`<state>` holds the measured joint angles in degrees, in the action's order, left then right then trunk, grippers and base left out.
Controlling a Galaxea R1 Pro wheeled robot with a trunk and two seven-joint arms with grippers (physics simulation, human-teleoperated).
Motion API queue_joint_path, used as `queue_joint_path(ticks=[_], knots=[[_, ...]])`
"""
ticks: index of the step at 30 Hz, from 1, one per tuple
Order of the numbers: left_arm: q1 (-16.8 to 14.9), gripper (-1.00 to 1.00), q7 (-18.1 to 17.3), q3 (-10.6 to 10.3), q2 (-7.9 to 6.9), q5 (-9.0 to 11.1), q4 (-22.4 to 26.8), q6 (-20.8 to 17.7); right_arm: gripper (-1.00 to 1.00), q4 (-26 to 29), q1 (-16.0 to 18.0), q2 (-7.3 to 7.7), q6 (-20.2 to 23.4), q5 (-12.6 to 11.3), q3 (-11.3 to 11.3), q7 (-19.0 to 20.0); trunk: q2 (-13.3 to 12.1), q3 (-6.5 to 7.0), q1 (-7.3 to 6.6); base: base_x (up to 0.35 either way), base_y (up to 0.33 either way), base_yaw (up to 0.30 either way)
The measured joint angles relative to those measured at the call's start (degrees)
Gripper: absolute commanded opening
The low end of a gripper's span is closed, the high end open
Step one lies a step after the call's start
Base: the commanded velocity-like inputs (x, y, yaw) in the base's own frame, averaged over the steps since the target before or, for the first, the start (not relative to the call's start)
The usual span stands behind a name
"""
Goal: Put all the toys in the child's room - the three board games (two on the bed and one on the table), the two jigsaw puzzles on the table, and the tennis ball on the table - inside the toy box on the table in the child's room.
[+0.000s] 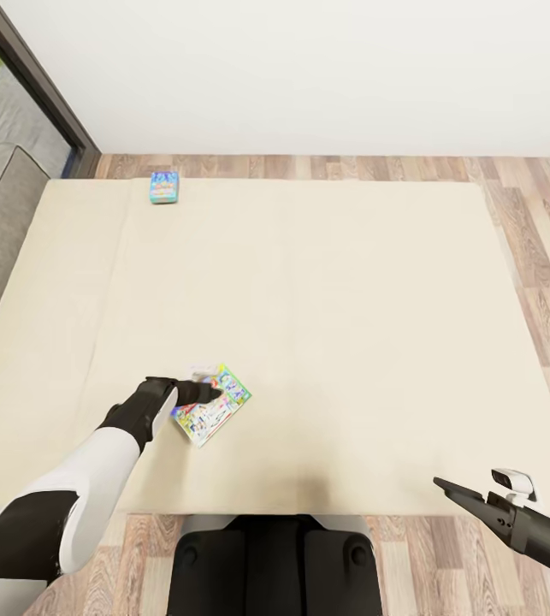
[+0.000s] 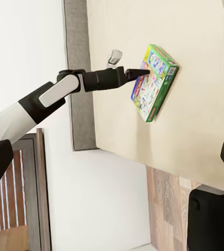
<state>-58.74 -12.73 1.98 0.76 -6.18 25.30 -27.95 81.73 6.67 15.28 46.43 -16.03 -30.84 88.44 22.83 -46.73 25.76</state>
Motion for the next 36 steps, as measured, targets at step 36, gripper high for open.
queue_joint_path(ticks=[36], knots=[[0.3, 1.00, -14.9, -1.4, -0.89, 0.1, 0.0, -0.6, 1.00, 0.0, 0.0, -0.01, 0.0, 0.0, -0.1, -0.2, 0.0, -0.44, 0.00, 0.000, -0.034, 0.000]])
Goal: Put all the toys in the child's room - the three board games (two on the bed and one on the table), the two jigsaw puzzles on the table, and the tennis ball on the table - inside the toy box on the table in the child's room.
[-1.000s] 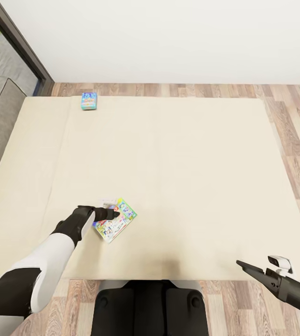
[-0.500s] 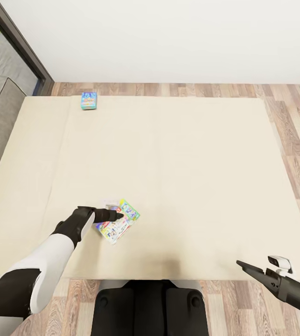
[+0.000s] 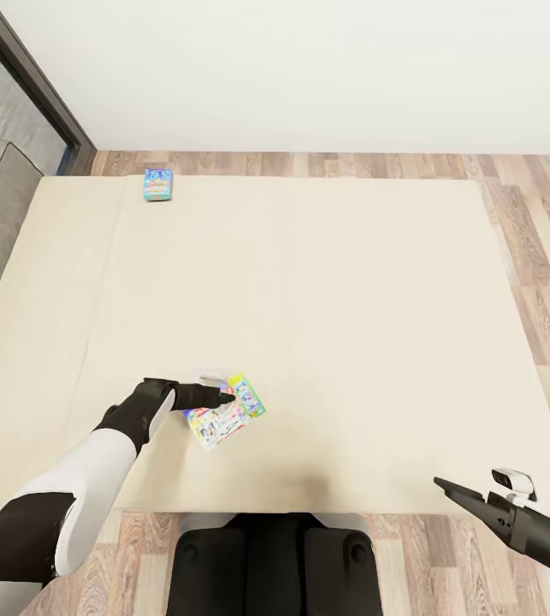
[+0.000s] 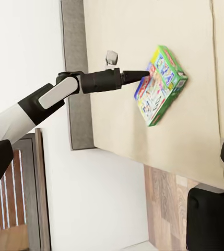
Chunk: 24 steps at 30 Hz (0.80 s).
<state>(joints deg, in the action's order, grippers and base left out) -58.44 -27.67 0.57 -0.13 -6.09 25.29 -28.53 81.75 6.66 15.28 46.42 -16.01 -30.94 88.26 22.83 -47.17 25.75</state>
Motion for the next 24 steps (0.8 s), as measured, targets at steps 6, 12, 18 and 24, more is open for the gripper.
queue_joint_path(ticks=[6, 12, 18, 24], knots=[[0.1, 1.00, -0.3, 0.0, 0.04, 0.0, -0.2, -0.2, 1.00, 0.0, 0.0, 0.01, 0.0, -0.1, 0.0, 0.0, 0.0, 0.00, 0.00, 0.000, -0.172, 0.000], [0.1, 1.00, -0.3, 0.0, 0.04, 0.1, -1.0, -0.9, 1.00, 0.0, 0.0, 0.01, 0.0, -0.1, 0.0, 0.0, 0.0, 0.00, 0.00, 0.000, -0.025, 0.000], [0.1, 1.00, -0.3, 0.0, 0.12, 0.1, -1.1, -2.3, 1.00, 0.0, 0.0, 0.01, 0.0, -0.2, 0.0, 0.0, 0.0, 0.00, 0.00, 0.000, -0.003, 0.000], [0.1, 1.00, -0.3, 0.0, 0.05, 0.1, -1.2, -3.7, 1.00, 0.0, 0.0, 0.08, 0.0, -0.2, 0.0, 0.0, 0.0, 0.00, 0.00, 0.000, 0.000, 0.000]])
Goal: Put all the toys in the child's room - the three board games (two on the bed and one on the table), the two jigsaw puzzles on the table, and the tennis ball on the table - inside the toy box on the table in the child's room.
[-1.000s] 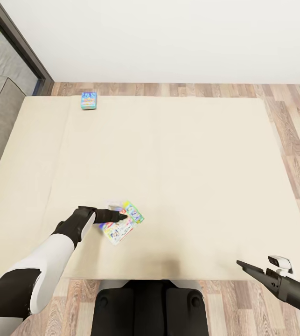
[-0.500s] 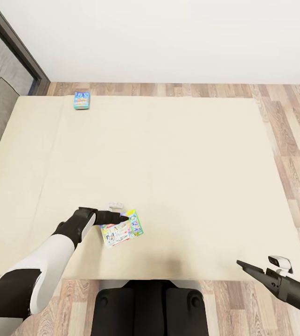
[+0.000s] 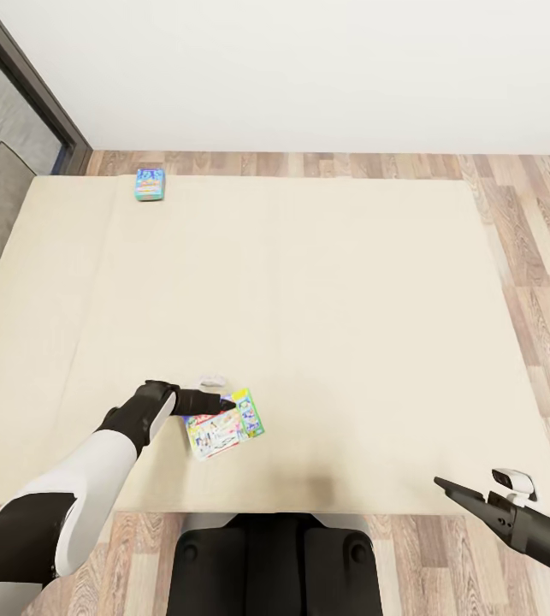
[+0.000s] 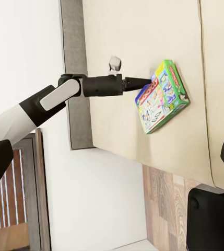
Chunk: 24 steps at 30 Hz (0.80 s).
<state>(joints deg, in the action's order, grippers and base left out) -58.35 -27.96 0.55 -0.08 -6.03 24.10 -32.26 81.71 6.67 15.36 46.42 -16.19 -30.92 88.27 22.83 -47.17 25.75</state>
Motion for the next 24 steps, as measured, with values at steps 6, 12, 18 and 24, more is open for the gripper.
queue_joint_path(ticks=[6, 12, 18, 24], knots=[[0.0, 1.00, 0.0, 0.0, -0.08, 0.0, -0.1, -1.2, 1.00, -0.1, 0.0, 0.01, 0.0, 0.0, 0.0, 0.0, 0.0, 0.00, 0.00, 0.000, 0.000, 0.000], [0.0, 1.00, -0.1, 0.0, -0.02, 0.0, -0.1, -3.2, 1.00, -0.2, 0.0, 0.01, 0.0, 0.0, 0.0, 0.0, 0.0, 0.00, 0.00, 0.000, 0.000, 0.000], [0.0, 1.00, -1.1, 0.0, -0.04, 0.0, 0.0, -3.4, 1.00, -0.2, 0.0, 0.01, 0.0, 0.0, 0.0, 0.0, 0.0, 0.00, 0.00, 0.000, 0.000, 0.000], [0.0, 1.00, -1.6, 0.2, -1.81, 0.1, 0.7, -3.4, 1.00, -0.2, 0.0, 0.01, 0.0, 0.0, 0.0, 0.0, 0.0, 0.00, 0.00, 0.000, 0.000, 0.000]])
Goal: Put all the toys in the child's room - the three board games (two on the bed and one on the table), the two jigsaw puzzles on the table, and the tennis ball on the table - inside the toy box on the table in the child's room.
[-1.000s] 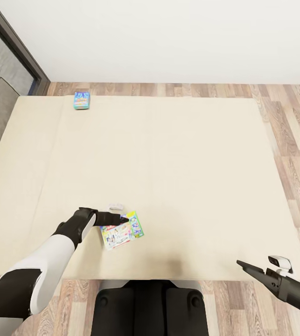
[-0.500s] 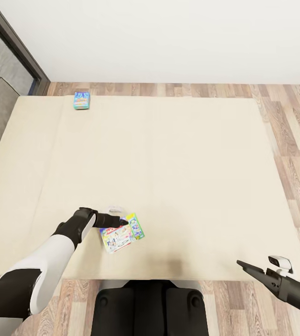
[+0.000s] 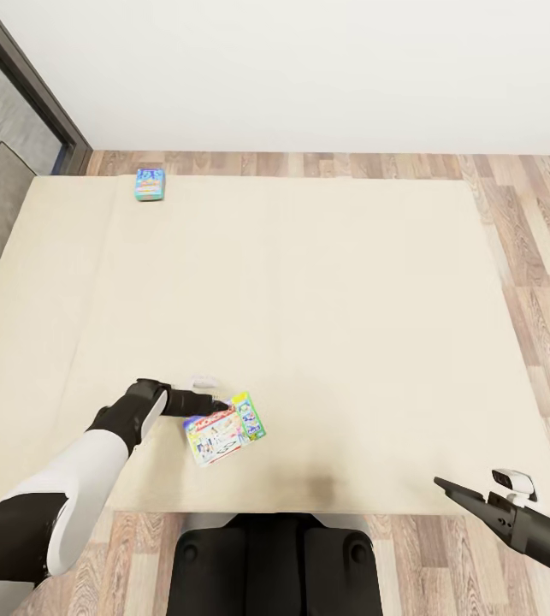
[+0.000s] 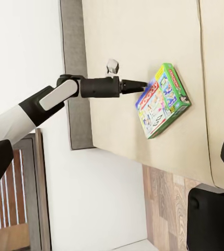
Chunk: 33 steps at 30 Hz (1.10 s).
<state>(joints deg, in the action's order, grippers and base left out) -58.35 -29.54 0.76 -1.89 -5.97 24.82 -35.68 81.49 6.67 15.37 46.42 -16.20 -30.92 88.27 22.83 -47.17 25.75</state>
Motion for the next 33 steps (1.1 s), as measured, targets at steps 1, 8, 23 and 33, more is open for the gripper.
queue_joint_path(ticks=[1, 8, 23, 33], knots=[[0.0, 1.00, -0.1, 0.1, -0.44, 0.0, 0.1, 0.0, 1.00, 0.0, 0.0, 0.00, 0.0, 0.0, 0.0, 0.0, 0.0, 0.00, 0.00, 0.000, 0.000, 0.000], [0.0, 1.00, -0.7, 0.0, -2.14, 0.3, 2.1, -0.3, 1.00, -0.3, 0.0, 0.00, -0.1, 0.0, 0.0, -0.1, 0.0, 0.00, 0.00, 0.000, 0.000, 0.000], [0.4, 1.00, -5.0, 0.0, -4.02, 0.3, 4.0, -3.1, 1.00, -1.1, 0.0, 0.00, -0.1, 0.0, -0.1, -0.1, 0.0, 0.00, 0.00, 0.000, 0.000, 0.000], [0.4, 1.00, -12.2, -0.2, -5.67, 0.1, 4.3, -5.5, 1.00, -1.2, 0.0, 0.06, -0.1, 0.0, -0.1, -0.1, 0.0, 0.00, 0.00, 0.000, 0.000, 0.000]])
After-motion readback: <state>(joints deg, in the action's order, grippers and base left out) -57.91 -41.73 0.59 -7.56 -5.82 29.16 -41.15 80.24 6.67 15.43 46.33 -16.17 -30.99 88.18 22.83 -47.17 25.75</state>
